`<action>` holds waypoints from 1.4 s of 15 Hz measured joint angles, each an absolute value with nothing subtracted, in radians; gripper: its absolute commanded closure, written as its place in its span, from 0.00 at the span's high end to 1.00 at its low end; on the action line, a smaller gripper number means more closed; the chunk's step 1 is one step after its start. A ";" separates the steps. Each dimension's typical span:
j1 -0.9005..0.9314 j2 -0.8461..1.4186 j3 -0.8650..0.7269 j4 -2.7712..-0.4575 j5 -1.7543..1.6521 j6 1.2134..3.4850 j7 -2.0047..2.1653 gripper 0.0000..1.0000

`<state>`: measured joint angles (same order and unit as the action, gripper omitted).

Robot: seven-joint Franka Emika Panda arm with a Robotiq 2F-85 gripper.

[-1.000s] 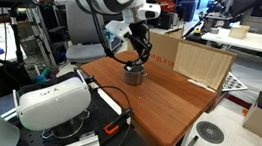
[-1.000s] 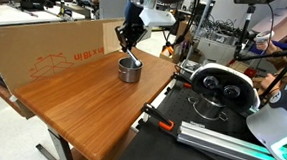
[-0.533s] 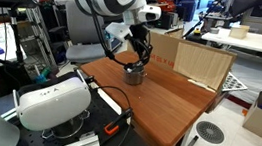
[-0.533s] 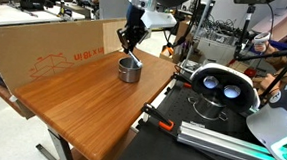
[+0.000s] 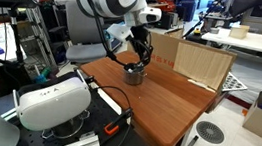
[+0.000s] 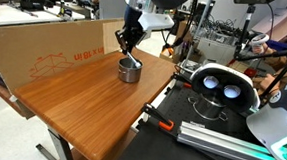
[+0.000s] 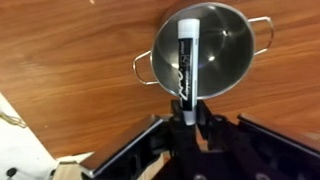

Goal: Put the marker into the silver pot

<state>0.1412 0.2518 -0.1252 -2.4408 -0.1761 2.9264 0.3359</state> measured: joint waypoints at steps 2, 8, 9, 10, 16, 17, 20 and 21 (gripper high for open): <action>0.142 0.263 -0.131 -2.432 -0.176 2.926 0.336 0.51; 0.142 0.270 -0.148 -2.428 -0.176 2.926 0.336 0.95; 0.141 0.270 -0.149 -2.428 -0.175 2.926 0.336 1.00; 0.140 0.270 -0.149 -2.428 -0.174 2.926 0.334 1.00; 0.072 0.258 -0.037 -2.432 -0.031 2.861 0.169 1.00; 0.056 0.248 -0.011 -2.432 0.006 2.842 0.133 1.00; 0.027 0.203 0.038 -2.433 0.087 2.789 0.054 1.00; 0.023 0.184 0.049 -2.433 0.115 2.768 0.031 1.00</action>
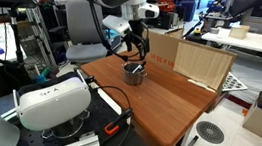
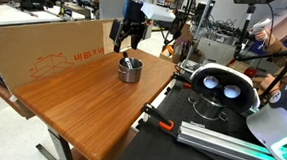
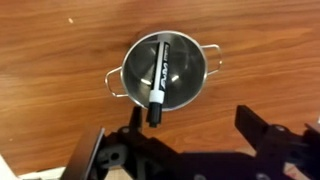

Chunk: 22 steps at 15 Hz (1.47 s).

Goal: Put the marker into the silver pot

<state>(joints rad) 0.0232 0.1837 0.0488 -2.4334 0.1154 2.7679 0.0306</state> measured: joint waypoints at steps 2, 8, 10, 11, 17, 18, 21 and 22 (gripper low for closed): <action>0.021 0.141 0.063 -2.433 0.170 2.720 -0.012 1.00; 0.021 0.011 0.063 -2.431 0.248 2.550 -0.070 1.00; 0.021 0.006 0.062 -2.432 0.248 2.546 -0.070 1.00; 0.021 0.009 0.062 -2.433 0.248 2.546 -0.070 1.00; 0.021 0.011 0.062 -2.433 0.248 2.546 -0.070 1.00; 0.021 0.011 0.062 -2.433 0.248 2.546 -0.070 1.00; 0.021 0.011 0.062 -2.433 0.248 2.546 -0.070 1.00; 0.021 0.011 0.062 -2.433 0.248 2.546 -0.070 1.00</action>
